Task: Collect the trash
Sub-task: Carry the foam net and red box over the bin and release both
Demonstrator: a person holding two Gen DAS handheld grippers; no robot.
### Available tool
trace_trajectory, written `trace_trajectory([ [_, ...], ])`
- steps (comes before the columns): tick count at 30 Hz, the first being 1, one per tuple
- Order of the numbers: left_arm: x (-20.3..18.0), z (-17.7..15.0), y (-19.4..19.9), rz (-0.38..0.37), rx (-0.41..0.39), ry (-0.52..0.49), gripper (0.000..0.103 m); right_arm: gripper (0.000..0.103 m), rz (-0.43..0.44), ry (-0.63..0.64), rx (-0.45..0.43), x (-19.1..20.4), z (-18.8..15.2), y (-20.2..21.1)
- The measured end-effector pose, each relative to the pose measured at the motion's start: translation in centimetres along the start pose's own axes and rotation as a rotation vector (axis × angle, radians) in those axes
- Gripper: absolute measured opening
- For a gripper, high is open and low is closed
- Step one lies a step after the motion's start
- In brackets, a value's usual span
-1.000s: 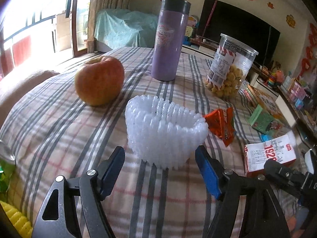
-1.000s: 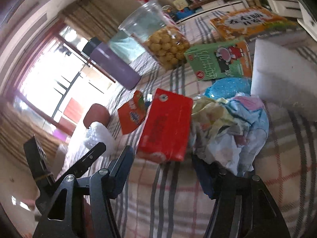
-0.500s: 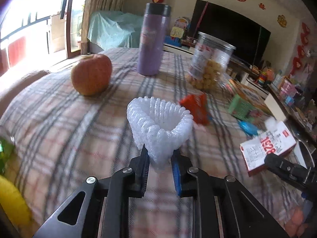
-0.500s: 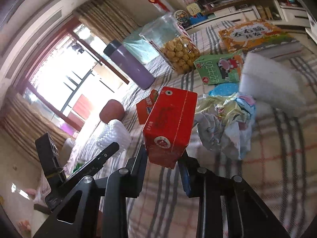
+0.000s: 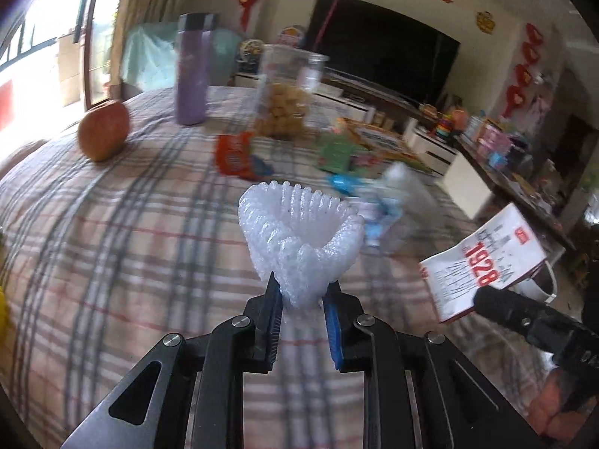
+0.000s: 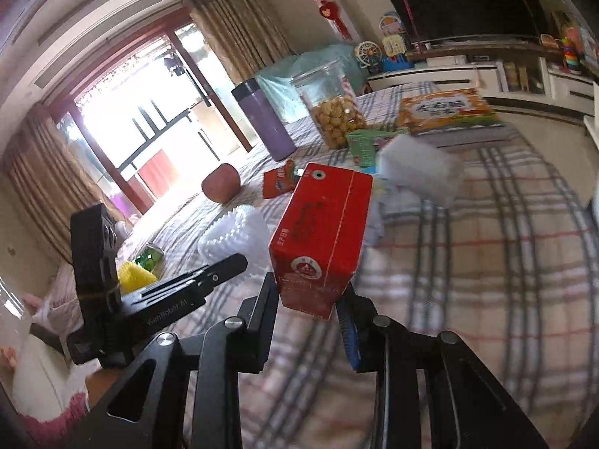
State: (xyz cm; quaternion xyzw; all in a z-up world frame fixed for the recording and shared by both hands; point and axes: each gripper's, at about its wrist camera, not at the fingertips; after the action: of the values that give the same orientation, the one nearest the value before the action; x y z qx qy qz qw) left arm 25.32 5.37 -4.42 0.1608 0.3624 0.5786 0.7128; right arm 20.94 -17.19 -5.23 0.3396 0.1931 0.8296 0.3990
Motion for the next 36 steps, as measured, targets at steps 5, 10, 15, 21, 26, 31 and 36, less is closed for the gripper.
trace_trajectory([
  [5,-3.5,-1.0,0.0,-0.06,0.023,-0.052,0.02,0.031,-0.055,-0.024,-0.01,-2.5,-1.1,2.9],
  [10,-6.7,-1.7,-0.6,-0.109,0.054,-0.098,0.02,0.031,-0.112,-0.059,-0.021,-5.3,-1.7,5.6],
  [15,-9.3,-1.7,-1.4,-0.148,0.072,-0.125,0.02,0.031,-0.169,-0.071,-0.038,-7.4,-1.8,8.2],
  [21,-12.6,-1.7,-3.1,-0.194,0.09,-0.166,0.02,0.031,-0.221,-0.078,-0.062,-9.4,-2.1,11.1],
  [26,-14.8,-1.3,-4.5,-0.224,0.105,-0.197,0.02,0.031,-0.267,-0.092,-0.082,-11.5,-2.2,13.3],
  [31,-16.3,-0.7,-6.3,-0.246,0.116,-0.223,0.02,0.031,-0.307,-0.127,-0.091,-13.8,-2.2,15.1],
  [36,-18.6,-0.3,-8.1,-0.27,0.131,-0.259,0.02,0.031,-0.342,-0.149,-0.103,-15.4,-1.9,16.4],
])
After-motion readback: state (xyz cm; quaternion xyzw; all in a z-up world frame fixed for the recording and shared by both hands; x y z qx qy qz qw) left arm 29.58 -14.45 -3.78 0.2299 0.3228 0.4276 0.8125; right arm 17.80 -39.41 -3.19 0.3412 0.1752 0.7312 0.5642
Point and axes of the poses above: each gripper's, at about its wrist camera, not at the fingertips, and y roughly against the way its jaws point, x to its left, z to its top, and after that the axes turned 6 degrees about y, right-handed
